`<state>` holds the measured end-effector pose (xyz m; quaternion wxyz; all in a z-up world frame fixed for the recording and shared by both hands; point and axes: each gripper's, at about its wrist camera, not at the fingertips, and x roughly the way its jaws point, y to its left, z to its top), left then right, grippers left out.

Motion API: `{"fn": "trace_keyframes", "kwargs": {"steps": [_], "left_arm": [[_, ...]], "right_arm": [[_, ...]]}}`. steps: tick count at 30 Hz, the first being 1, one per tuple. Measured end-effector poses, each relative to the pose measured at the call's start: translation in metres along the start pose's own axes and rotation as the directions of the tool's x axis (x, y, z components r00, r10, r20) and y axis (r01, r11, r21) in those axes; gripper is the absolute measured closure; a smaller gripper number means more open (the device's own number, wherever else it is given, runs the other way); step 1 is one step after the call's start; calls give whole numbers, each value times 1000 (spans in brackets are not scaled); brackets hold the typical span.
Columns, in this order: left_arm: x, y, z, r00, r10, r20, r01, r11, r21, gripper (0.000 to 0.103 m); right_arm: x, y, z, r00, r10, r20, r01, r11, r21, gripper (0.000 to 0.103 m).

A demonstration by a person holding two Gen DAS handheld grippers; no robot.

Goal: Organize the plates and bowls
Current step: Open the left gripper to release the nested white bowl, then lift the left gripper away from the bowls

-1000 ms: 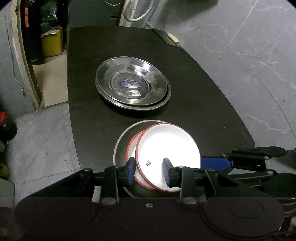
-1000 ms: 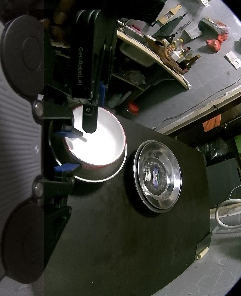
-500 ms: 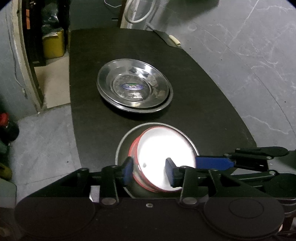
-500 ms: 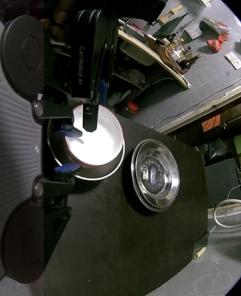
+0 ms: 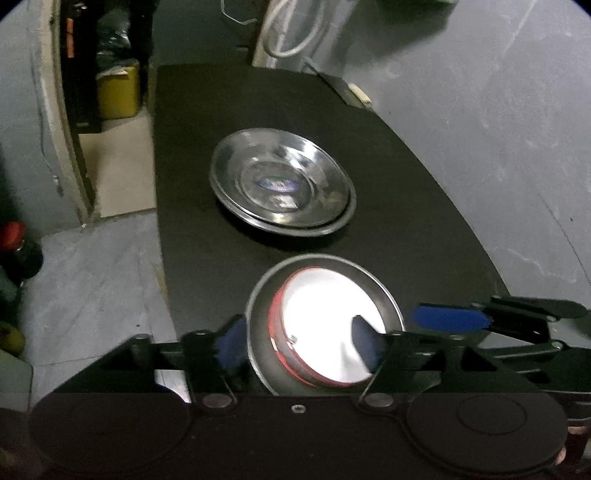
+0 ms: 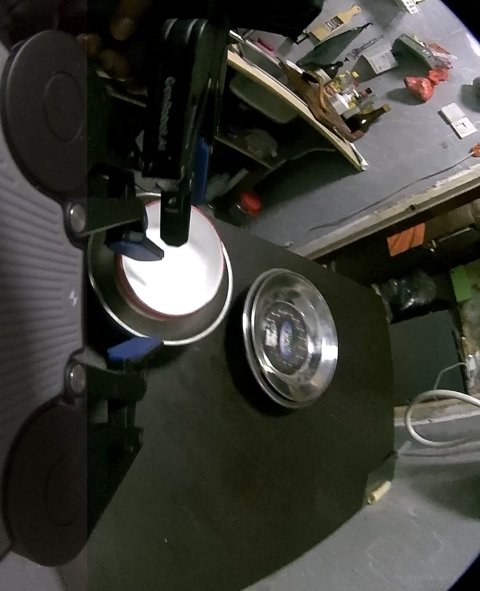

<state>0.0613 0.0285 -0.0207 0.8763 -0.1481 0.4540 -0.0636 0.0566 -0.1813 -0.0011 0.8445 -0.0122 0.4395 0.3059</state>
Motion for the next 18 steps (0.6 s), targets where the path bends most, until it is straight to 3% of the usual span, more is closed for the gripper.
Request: {"fn": "trace_keyframes", "kwargs": {"steps": [2, 4, 5, 8, 15, 18], "left_arm": [[-6, 5, 1, 999, -15, 29, 15, 1000, -27, 16], [-11, 8, 1, 998, -22, 55, 25, 999, -45, 10], [-13, 10, 1, 998, -21, 64, 24, 998, -51, 2], [-17, 13, 0, 996, -11, 89, 17, 998, -63, 1], [-30, 22, -3, 982, 26, 184, -9, 995, -94, 1], [-43, 20, -4, 958, 80, 275, -64, 996, -64, 1]], "right_arm": [[-4, -1, 0, 1000, -17, 17, 17, 1000, 1, 38], [-7, -1, 0, 999, -32, 31, 31, 999, 5, 22], [-8, -1, 0, 999, -38, 37, 37, 999, 6, 19], [-12, -1, 0, 997, -57, 58, 57, 998, 10, 2], [-22, 1, -2, 987, -118, 105, 121, 992, -23, 0], [-27, 2, 1, 975, -154, 163, 167, 983, -72, 0]]}}
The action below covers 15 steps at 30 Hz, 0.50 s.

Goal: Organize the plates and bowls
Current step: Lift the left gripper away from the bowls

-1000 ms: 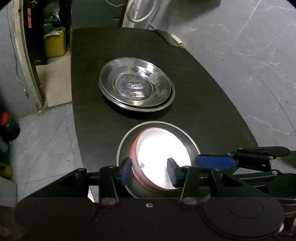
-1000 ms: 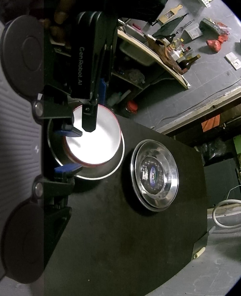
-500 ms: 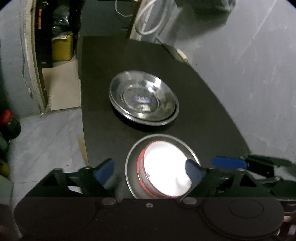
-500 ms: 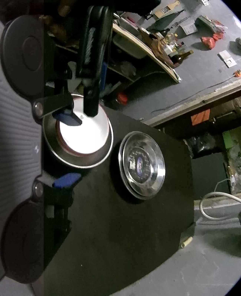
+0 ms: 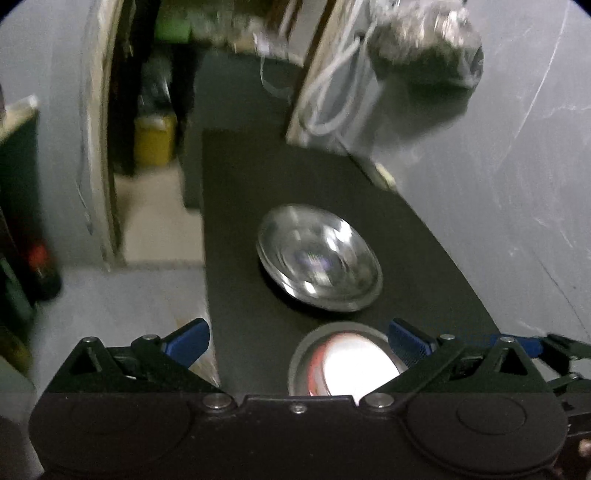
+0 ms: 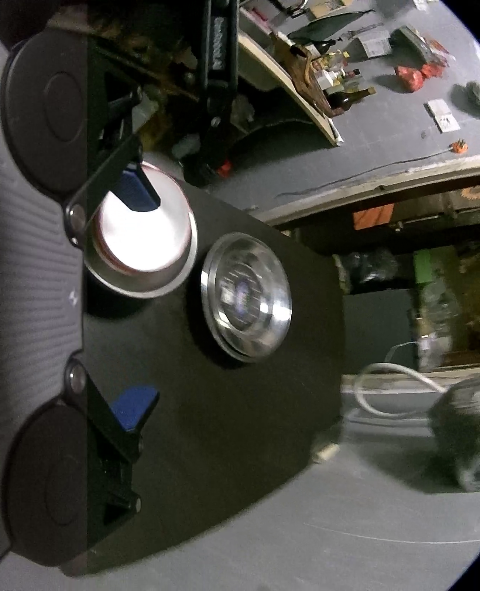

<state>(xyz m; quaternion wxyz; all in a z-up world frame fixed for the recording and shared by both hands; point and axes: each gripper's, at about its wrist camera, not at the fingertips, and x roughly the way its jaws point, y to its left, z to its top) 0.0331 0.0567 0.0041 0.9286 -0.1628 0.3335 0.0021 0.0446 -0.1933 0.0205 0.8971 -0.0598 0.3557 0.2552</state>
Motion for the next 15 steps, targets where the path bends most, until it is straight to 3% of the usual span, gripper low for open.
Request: {"fn": "trace_keyframes", "kwargs": {"steps": [5, 12, 15], "left_arm": [[-14, -6, 10, 992, 57, 109, -59, 998, 17, 1], [-25, -32, 28, 968, 178, 178, -178, 984, -17, 1], [-28, -40, 30, 964, 209, 166, -207, 978, -31, 1]], "right_arm": [[-1, -7, 7, 998, -18, 62, 21, 999, -47, 0], [-4, -36, 21, 996, 10, 84, -7, 999, -37, 0], [-6, -47, 24, 996, 19, 88, -17, 1000, -23, 0]]}}
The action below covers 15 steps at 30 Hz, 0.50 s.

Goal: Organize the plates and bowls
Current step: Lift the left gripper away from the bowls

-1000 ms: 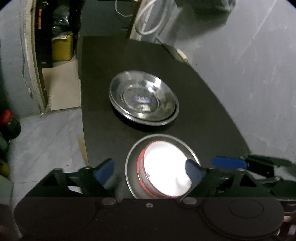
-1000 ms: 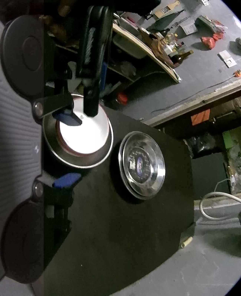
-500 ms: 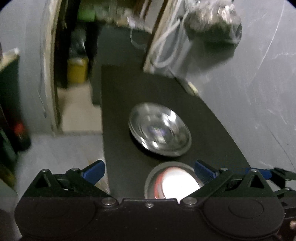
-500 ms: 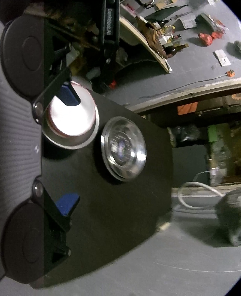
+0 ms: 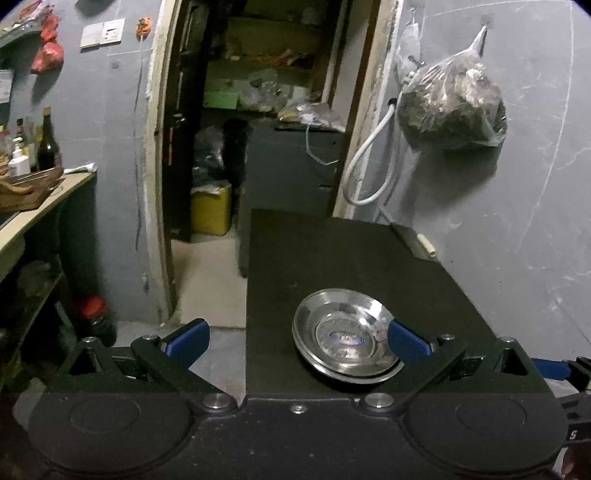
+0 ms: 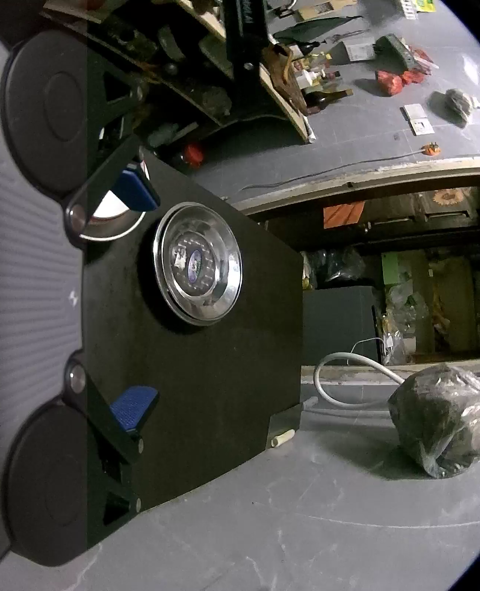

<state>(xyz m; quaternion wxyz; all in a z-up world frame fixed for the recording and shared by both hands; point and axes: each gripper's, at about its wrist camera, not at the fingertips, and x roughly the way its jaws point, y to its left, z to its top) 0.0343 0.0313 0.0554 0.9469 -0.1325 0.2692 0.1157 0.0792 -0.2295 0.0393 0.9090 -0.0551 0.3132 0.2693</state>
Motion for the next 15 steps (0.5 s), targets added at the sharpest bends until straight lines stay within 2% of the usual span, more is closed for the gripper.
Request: {"fn": "trace_keyframes", "kwargs": {"steps": [4, 10, 13, 15], "left_arm": [[-7, -8, 2, 997, 66, -38, -67, 998, -3, 1], [-22, -19, -2, 994, 111, -21, -111, 994, 9, 1], [-21, -18, -3, 989, 130, -69, -129, 992, 6, 1], [-18, -16, -4, 988, 131, -83, -132, 991, -9, 1]], "right_arm": [[-1, -9, 1, 999, 41, -19, -41, 999, 1, 0], [-7, -15, -8, 997, 79, -3, -79, 997, 20, 0], [-3, -16, -14, 997, 64, -39, -64, 998, 12, 0], [-7, -18, -16, 998, 46, -32, -46, 999, 5, 0]]}}
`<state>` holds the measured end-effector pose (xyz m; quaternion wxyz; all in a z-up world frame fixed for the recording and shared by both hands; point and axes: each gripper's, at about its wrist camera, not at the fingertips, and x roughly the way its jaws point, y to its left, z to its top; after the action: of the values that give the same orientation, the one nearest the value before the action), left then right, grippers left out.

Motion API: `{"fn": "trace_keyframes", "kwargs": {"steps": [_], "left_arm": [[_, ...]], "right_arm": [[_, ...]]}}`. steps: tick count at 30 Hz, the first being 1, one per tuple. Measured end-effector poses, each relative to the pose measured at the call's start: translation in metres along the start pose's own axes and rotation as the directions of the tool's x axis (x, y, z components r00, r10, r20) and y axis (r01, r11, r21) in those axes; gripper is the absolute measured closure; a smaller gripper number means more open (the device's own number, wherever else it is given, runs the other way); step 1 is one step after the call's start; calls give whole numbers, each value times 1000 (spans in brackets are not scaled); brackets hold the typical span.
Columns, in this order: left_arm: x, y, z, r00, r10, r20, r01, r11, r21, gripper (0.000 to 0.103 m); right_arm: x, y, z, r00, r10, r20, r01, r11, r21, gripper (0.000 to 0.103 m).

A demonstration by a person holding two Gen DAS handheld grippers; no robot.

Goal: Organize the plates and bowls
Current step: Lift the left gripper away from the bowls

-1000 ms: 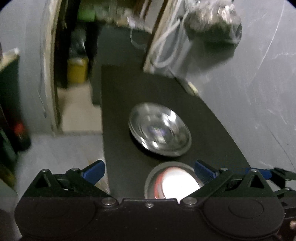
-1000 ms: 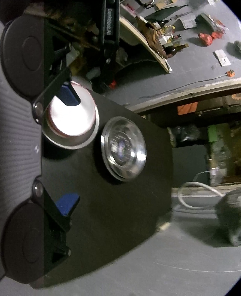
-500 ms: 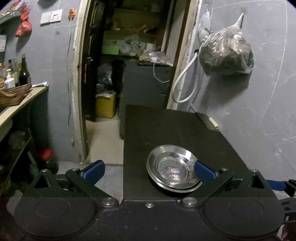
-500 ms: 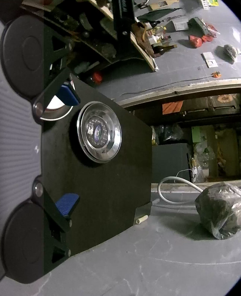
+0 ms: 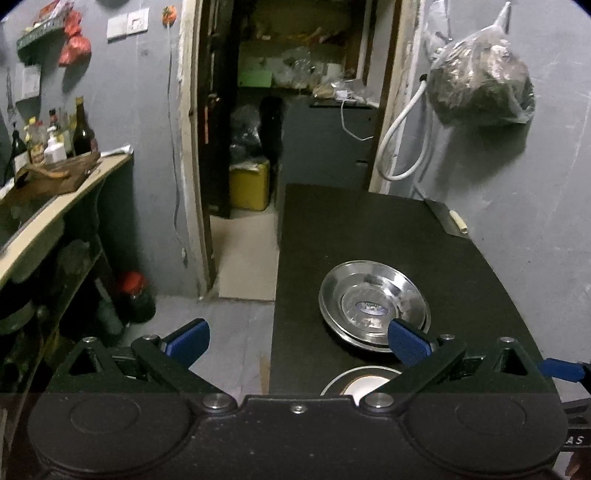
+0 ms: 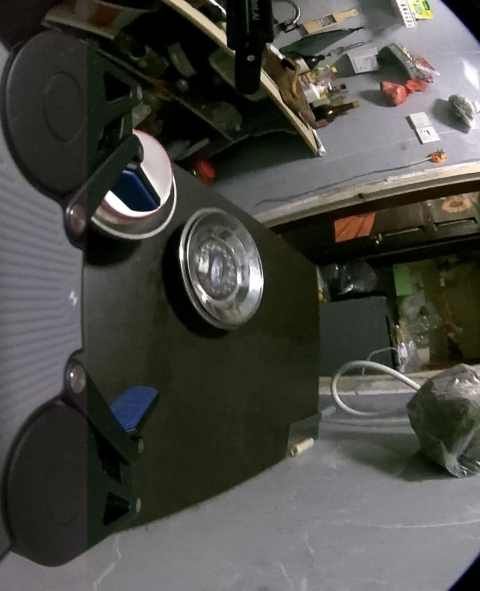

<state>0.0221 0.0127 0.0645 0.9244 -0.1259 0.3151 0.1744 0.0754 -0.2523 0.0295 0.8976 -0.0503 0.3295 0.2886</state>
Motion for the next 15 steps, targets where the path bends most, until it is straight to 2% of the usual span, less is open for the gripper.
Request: {"fn": "trace_keyframes", "kwargs": {"steps": [6, 10, 15], "left_arm": [[26, 4, 0, 997, -15, -74, 17, 999, 31, 1], [41, 18, 9, 995, -59, -82, 63, 997, 46, 1], [54, 42, 19, 988, -136, -79, 140, 989, 54, 1]], "right_arm": [[12, -8, -9, 997, -67, -43, 68, 998, 12, 0], [21, -10, -3, 989, -145, -37, 147, 988, 46, 0], [25, 13, 8, 972, -233, -38, 234, 972, 28, 0]]}}
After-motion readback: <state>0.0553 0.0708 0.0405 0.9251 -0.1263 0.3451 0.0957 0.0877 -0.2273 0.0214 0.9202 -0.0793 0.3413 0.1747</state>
